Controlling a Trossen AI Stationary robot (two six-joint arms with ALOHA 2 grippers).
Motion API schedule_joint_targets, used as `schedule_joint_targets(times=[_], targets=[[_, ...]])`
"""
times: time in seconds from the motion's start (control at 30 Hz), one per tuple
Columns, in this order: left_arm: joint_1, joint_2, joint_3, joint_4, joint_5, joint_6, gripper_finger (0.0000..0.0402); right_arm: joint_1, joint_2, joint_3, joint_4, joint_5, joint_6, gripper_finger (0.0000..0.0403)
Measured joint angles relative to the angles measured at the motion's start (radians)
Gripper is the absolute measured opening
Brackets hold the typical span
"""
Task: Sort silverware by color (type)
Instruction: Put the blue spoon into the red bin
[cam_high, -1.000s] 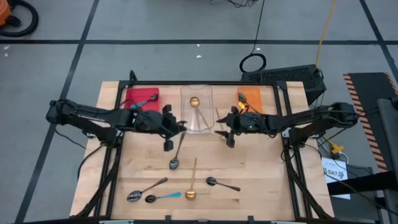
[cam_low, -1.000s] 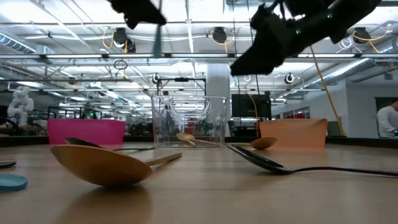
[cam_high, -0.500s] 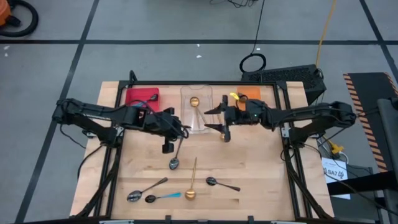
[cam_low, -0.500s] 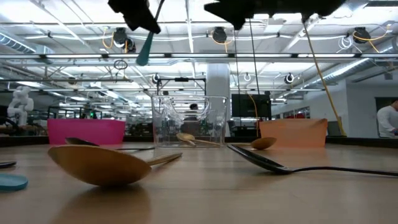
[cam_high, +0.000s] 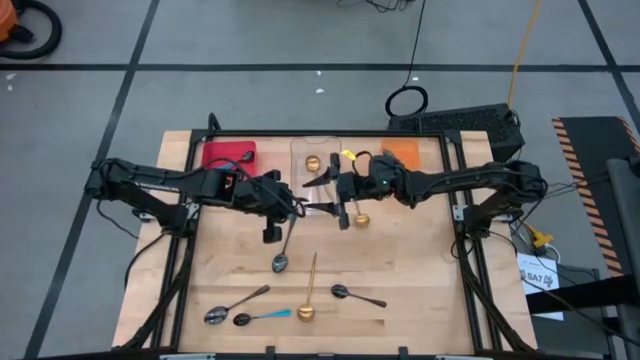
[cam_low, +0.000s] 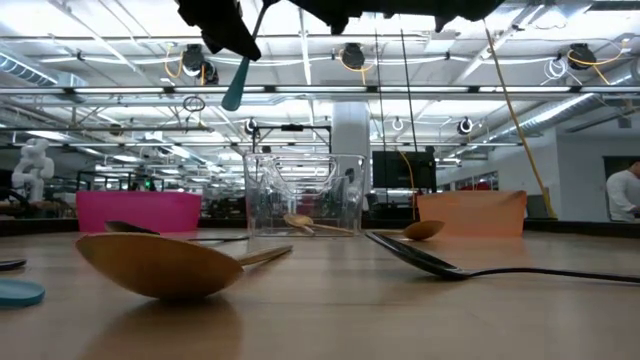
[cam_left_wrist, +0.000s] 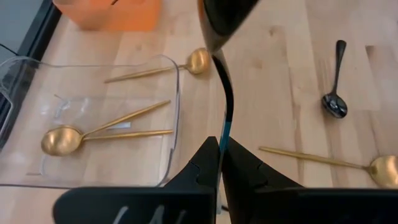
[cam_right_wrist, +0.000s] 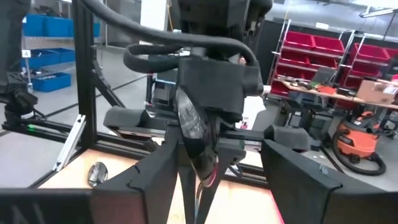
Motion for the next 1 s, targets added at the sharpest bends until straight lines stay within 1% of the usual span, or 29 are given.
schedule_joint_targets(times=[0.13,0.2,0.27,0.37,0.53,0.6,0.83,1.0], targets=[[0.003,0.0,0.0,-0.002,0.0,0.003,0.0009,0.0,0.02,0.006,0.043,-0.01,0.0,0.0218],[0.003,0.0,0.0,-0.001,0.0,0.003,0.0009,0.0,0.022,0.006,0.06,-0.011,0.0,0.0206],[0.004,0.0,0.0,0.0,-0.001,0.003,0.0009,0.0,0.022,0.006,0.071,-0.01,0.0,0.0185],[0.005,0.0,0.0,0.002,-0.002,0.003,0.0009,0.0,0.022,0.006,0.074,-0.01,-0.001,0.0137],[0.015,0.0,-0.001,0.014,-0.005,-0.006,0.0009,0.0,0.022,0.006,0.079,-0.003,-0.014,0.0038],[0.021,0.0,-0.001,0.02,0.0,-0.017,0.0009,-0.001,0.022,0.007,0.083,0.005,-0.035,0.0016],[0.032,0.0,-0.001,0.016,0.003,-0.03,0.0011,-0.001,0.022,0.007,0.074,0.013,-0.042,0.001],[0.029,0.0,-0.001,0.021,0.009,-0.035,0.0042,-0.001,0.022,0.007,0.074,0.012,-0.054,0.0002]])
